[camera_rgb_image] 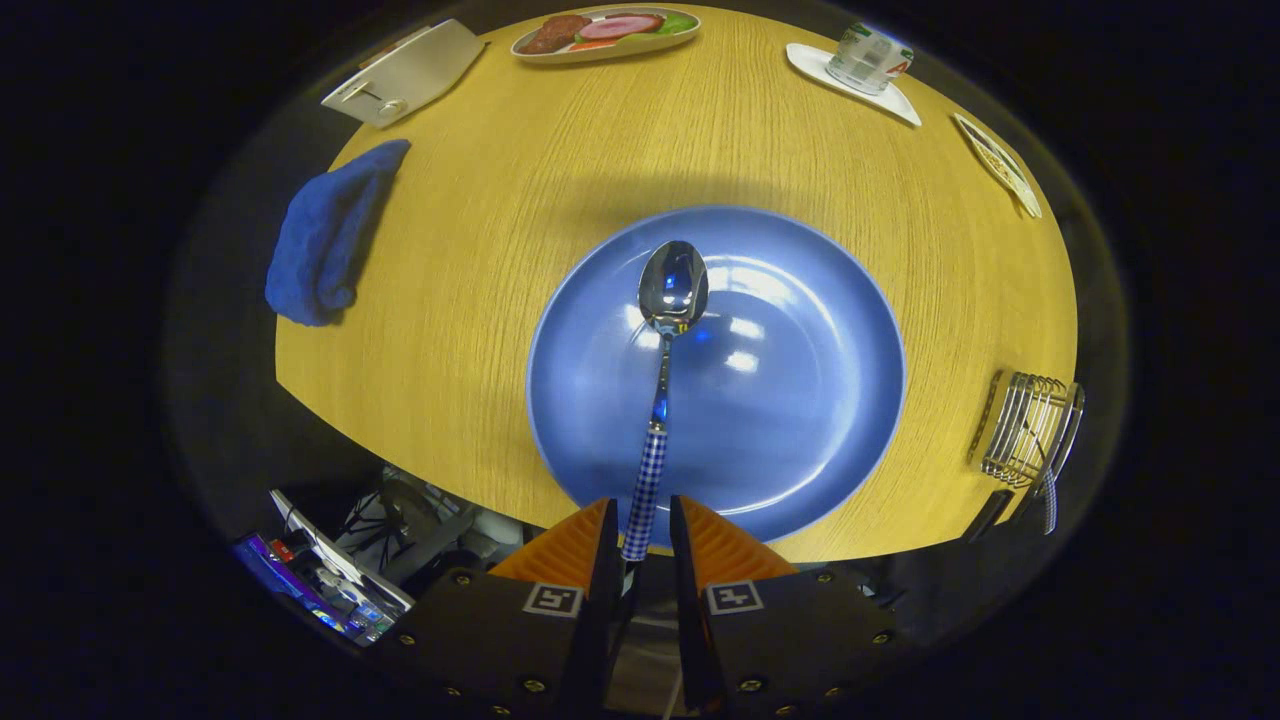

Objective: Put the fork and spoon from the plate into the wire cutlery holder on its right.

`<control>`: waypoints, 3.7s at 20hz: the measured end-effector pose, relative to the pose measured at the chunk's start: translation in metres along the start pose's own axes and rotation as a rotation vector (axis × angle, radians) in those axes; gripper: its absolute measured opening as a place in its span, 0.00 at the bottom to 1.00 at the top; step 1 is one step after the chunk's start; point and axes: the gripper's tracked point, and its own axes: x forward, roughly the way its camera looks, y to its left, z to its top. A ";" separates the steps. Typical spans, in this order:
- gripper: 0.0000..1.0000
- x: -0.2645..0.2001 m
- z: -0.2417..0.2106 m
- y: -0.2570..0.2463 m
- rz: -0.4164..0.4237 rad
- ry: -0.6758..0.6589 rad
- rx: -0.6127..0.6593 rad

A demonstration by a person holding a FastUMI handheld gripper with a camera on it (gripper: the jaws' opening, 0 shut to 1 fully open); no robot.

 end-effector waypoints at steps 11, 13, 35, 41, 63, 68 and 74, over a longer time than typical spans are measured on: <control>0.15 0.023 -0.001 -0.007 0.002 0.039 0.034; 0.15 0.016 -0.002 -0.005 0.041 0.059 0.040; 0.03 -0.046 -0.041 -0.106 -0.052 0.163 -0.110; 0.03 -0.066 -0.064 -0.142 -0.056 0.186 -0.069; 0.02 -0.162 -0.131 -0.252 0.018 0.276 0.062; 0.02 -0.162 -0.135 -0.274 0.014 0.318 0.106; 0.03 -0.153 -0.124 -0.289 -0.006 0.340 0.135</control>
